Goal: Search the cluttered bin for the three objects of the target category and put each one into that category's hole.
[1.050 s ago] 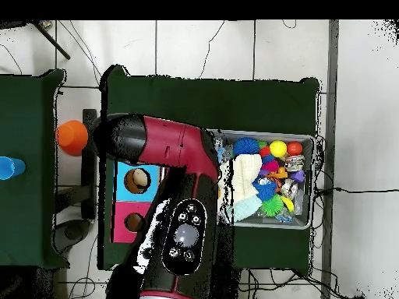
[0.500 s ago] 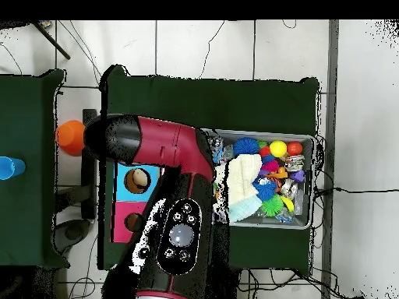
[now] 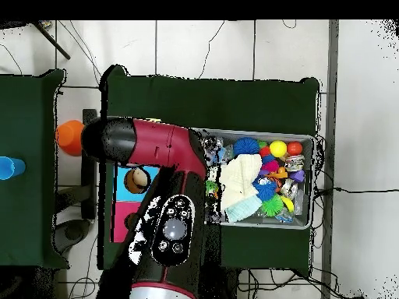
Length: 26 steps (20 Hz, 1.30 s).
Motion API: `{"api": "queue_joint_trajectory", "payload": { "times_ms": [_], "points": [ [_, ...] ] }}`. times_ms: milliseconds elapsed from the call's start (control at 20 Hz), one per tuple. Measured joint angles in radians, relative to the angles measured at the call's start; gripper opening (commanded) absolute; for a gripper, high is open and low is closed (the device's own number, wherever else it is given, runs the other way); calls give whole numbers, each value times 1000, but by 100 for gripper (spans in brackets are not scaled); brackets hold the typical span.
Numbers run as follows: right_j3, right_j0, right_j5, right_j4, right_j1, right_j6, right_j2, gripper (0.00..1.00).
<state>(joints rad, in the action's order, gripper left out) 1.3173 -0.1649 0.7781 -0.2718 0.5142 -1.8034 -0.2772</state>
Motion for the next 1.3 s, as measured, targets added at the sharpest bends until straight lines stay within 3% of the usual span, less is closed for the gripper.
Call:
{"api": "queue_joint_trajectory", "payload": {
  "times_ms": [950,1300],
  "points": [
    [0,-3,-143,0,-80,0,11,0],
    [0,-3,-150,0,-82,0,13,0]
  ]
}}
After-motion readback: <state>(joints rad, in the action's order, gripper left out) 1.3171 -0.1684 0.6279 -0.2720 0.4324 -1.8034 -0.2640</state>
